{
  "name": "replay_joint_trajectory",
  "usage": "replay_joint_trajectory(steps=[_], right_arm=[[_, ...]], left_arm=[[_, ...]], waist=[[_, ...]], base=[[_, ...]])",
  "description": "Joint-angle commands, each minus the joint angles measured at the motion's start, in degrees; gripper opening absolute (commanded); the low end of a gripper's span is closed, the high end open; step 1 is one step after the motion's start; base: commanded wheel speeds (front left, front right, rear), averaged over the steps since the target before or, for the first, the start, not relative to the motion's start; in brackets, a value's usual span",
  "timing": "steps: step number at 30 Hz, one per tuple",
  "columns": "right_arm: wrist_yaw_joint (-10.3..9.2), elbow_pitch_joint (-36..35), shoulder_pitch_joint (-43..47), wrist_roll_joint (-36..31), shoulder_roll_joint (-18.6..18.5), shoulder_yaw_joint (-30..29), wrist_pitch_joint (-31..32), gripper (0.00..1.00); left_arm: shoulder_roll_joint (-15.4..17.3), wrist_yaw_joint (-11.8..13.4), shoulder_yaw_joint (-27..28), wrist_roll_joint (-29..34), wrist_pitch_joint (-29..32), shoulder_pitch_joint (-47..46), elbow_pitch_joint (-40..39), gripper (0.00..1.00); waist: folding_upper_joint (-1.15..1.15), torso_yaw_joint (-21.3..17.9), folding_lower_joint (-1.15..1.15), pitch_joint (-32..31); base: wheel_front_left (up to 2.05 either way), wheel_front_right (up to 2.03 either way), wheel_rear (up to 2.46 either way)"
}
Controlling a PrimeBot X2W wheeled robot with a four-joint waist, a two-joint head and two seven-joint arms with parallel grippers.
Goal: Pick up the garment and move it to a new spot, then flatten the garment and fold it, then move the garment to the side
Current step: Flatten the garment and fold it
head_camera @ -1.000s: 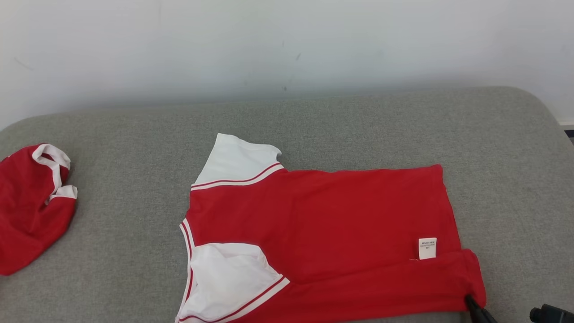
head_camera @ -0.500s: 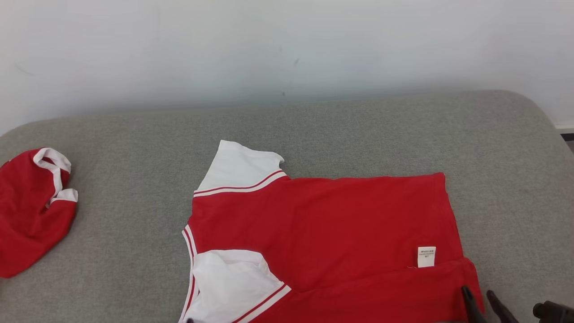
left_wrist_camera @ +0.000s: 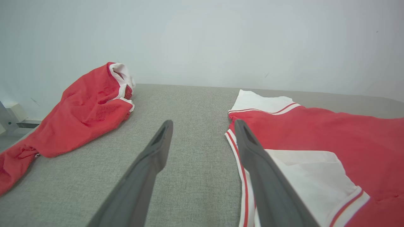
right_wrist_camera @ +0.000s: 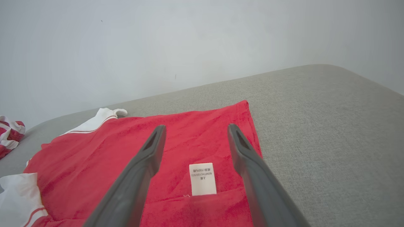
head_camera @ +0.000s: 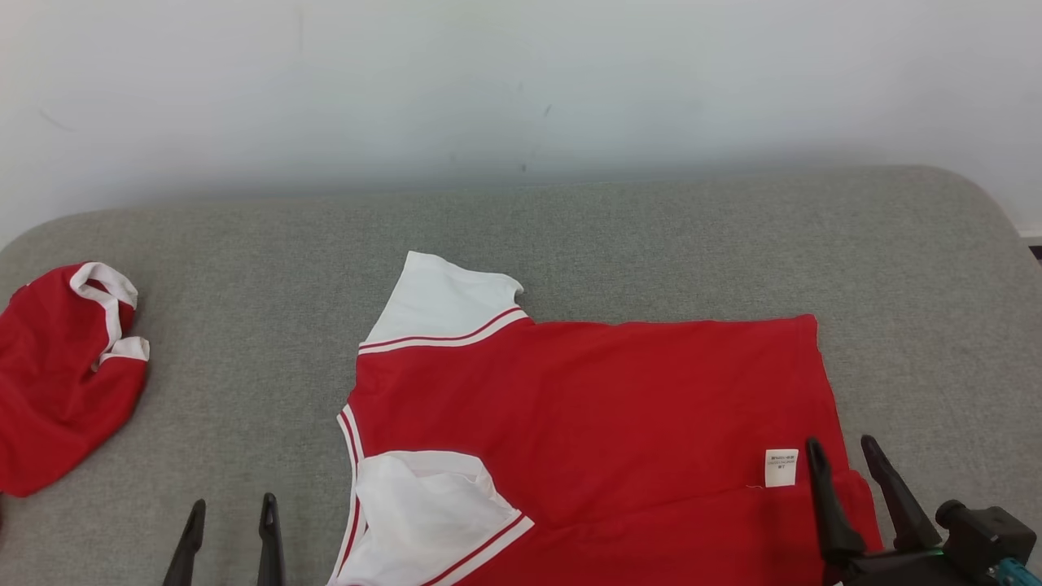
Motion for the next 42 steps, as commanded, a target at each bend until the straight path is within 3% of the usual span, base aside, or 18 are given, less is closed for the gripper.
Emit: replay_joint_trajectory(steps=[1,6,13,33,38,42], right_arm=[[-0.14,-1.1,-0.59,-1.19,0.92,-0.66,-0.28,1.0],[-0.14,-5.63,0.95,-8.34,5.39,-1.94,-0.29,1.0],[-0.14,-6.19,2.44,-12.69,9.11,-1.48,-0.3,1.0],[-0.14,-3.63,1.67,-16.34,11.49,-3.96,-0.24,1.0],[-0.14,-2.0,-1.93,-16.9,11.15,-4.94,-0.22,1.0],[-0.14,-0.15,-6.44,-17.23,11.39,-4.58,-0.23,1.0]], left_arm=[[-0.23,0.25,0.56,1.21,-0.18,0.67,-0.44,1.0],[-1.5,0.13,3.13,5.71,-0.18,-0.66,-0.77,1.0],[-2.41,-0.65,2.63,8.06,-0.18,-0.73,1.53,1.0],[-2.85,-2.02,4.45,7.51,-0.18,-2.01,4.96,1.0],[-0.9,-3.64,6.28,6.15,-0.18,-7.18,6.27,1.0],[3.38,-4.32,6.43,4.45,-0.18,-13.88,10.42,1.0]], waist=[[0.0,0.03,0.0,0.04],[0.0,0.03,0.0,0.09],[0.0,-0.34,0.0,-0.22],[0.0,-1.64,0.0,-0.16],[0.0,-4.02,0.0,1.82],[0.0,-7.22,0.0,4.12]], base=[[0.0,0.0,0.0],[0.0,0.0,0.0],[0.0,0.0,0.0],[0.0,0.0,0.0],[0.0,0.0,0.0],[0.0,0.0,0.0]])
